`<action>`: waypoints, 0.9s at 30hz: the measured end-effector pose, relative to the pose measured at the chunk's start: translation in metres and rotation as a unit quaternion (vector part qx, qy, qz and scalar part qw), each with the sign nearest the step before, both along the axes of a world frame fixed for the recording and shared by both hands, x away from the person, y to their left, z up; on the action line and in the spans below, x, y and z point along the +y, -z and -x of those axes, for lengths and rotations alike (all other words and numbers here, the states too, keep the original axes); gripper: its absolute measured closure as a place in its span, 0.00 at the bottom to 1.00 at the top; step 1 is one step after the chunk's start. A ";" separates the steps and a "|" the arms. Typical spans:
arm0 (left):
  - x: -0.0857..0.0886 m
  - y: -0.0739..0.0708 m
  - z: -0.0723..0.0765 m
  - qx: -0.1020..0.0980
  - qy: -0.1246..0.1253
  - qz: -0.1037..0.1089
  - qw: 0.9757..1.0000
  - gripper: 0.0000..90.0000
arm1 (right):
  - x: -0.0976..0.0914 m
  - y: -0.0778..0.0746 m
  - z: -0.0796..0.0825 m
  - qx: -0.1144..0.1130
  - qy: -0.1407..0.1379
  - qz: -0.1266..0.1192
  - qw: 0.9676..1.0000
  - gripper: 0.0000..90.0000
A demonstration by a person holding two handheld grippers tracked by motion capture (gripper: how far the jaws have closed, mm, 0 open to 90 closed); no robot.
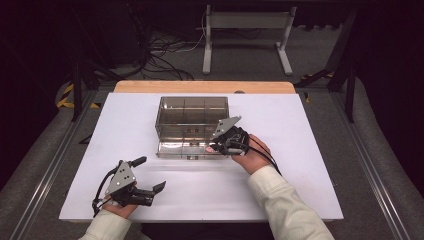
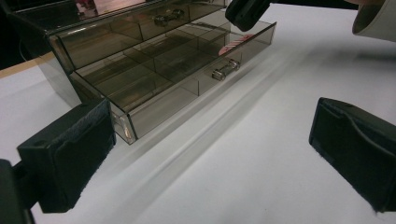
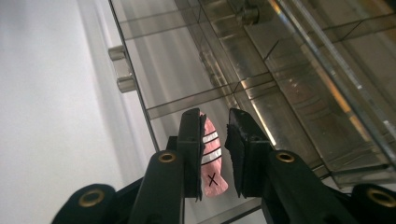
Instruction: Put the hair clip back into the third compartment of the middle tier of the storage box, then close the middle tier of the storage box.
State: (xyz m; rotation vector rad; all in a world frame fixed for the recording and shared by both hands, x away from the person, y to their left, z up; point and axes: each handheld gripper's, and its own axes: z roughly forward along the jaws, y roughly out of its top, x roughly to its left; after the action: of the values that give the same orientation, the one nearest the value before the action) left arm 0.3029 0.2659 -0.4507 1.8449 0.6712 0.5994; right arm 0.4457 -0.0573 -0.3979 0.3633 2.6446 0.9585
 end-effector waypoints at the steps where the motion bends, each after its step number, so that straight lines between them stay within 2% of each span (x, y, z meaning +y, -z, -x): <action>1: 0.000 0.000 0.000 0.000 0.000 0.000 1.000 0.02 | -0.001 -0.002 0.001 -0.002 -0.002 -0.003 1.000 0.84; 5: 0.000 0.000 0.000 -0.001 0.000 0.000 1.000 0.02 | -0.001 -0.008 0.005 -0.006 -0.008 -0.012 1.000 0.89; 6: 0.000 0.000 0.000 -0.001 -0.001 0.000 1.000 0.02 | 0.000 -0.012 0.009 -0.010 -0.014 -0.015 1.000 0.94; 10: 0.000 0.000 0.000 -0.001 -0.001 0.000 1.000 0.02 | 0.002 -0.014 0.013 -0.012 -0.018 -0.016 1.000 0.98; 11: 0.001 0.000 -0.001 -0.003 -0.002 -0.001 1.000 0.02 | 0.006 -0.017 0.017 -0.011 -0.026 -0.018 0.999 1.00; 15: 0.001 0.000 -0.001 -0.003 -0.002 0.001 1.000 0.02 | 0.011 -0.021 0.021 -0.012 -0.032 -0.022 0.999 1.00; 27: 0.000 0.000 -0.001 -0.003 -0.001 0.000 1.000 0.02 | 0.020 -0.025 0.031 -0.010 -0.062 -0.014 0.998 1.00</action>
State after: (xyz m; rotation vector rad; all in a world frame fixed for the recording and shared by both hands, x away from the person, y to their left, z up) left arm 0.3035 0.2663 -0.4503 1.8409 0.6685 0.6063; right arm 0.4145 -0.0373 -0.3730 0.1955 2.6637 1.0319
